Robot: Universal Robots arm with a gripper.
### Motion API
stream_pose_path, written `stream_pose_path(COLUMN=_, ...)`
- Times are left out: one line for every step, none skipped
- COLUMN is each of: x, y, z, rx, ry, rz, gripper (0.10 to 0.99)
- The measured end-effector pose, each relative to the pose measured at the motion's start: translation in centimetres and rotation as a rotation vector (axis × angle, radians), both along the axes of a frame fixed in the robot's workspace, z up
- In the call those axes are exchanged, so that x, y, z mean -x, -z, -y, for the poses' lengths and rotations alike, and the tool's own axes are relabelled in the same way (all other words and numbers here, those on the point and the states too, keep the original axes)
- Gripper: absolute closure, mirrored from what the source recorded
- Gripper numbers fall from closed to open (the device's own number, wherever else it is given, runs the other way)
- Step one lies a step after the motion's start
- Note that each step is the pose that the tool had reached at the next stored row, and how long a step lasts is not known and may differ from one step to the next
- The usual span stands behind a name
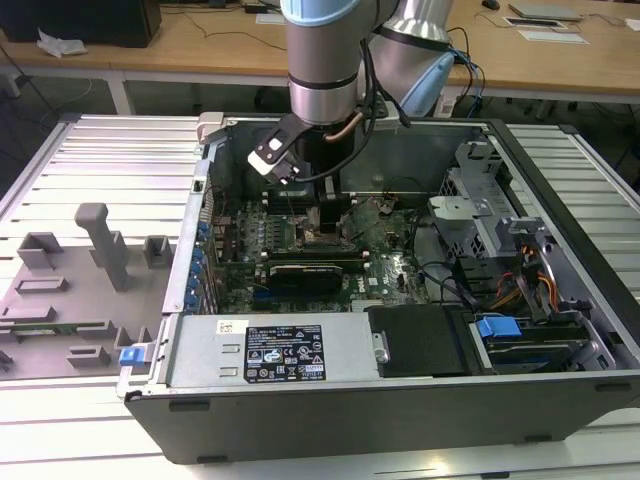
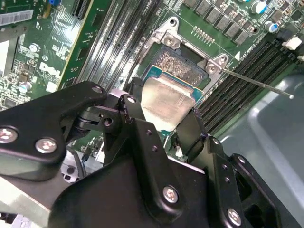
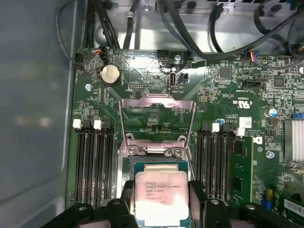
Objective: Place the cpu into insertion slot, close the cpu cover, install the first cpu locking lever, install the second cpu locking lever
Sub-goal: 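Place the cpu into insertion slot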
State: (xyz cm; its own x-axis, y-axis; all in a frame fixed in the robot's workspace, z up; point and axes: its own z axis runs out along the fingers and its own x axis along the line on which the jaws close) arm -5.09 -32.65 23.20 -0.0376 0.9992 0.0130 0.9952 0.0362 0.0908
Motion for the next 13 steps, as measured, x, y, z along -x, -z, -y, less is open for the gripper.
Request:
stream_pose_path(x=0.01, y=0.17, z=0.02, rx=0.0, ry=0.0, rz=0.0001, gripper=0.545)
stream_pose_path(x=0.01, y=0.28, z=0.02, rx=0.0, ry=0.001, rz=0.0, gripper=0.545)
stream_pose_path(x=0.01, y=0.54, z=0.02, rx=0.0, ry=0.001, rz=0.0, gripper=0.545)
stream_pose_path(x=0.02, y=0.77, z=0.02, rx=0.0, ry=0.002, rz=0.0, gripper=0.545)
stream_pose_path(x=0.04, y=0.94, z=0.02, rx=0.0, ry=0.002, rz=0.0, gripper=0.545)
stream_pose_path(x=0.08, y=1.15, z=0.02, rx=0.0, ry=0.002, rz=0.0, gripper=0.545)
stream_pose_path(x=0.09, y=1.28, z=0.02, rx=0.0, ry=0.002, rz=0.0001, gripper=0.545)
stream_pose_path(x=0.09, y=1.34, z=0.02, rx=0.0, ry=0.002, rz=0.0, gripper=0.545)
stream_pose_path(x=0.11, y=1.38, z=0.02, rx=0.0, ry=0.007, rz=-0.0001, gripper=0.545)
stream_pose_path(x=0.12, y=1.42, z=0.02, rx=0.0, ry=0.012, rz=0.0, gripper=0.545)
stream_pose_path(x=0.13, y=1.45, z=0.01, rx=0.0, ry=0.015, rz=0.0001, gripper=0.545)
stream_pose_path(x=0.13, y=1.51, z=0.01, rx=0.0, ry=0.019, rz=0.0001, gripper=0.545)
stream_pose_path(x=0.14, y=1.57, z=0.0, rx=0.0, ry=0.021, rz=0.0001, gripper=0.545)
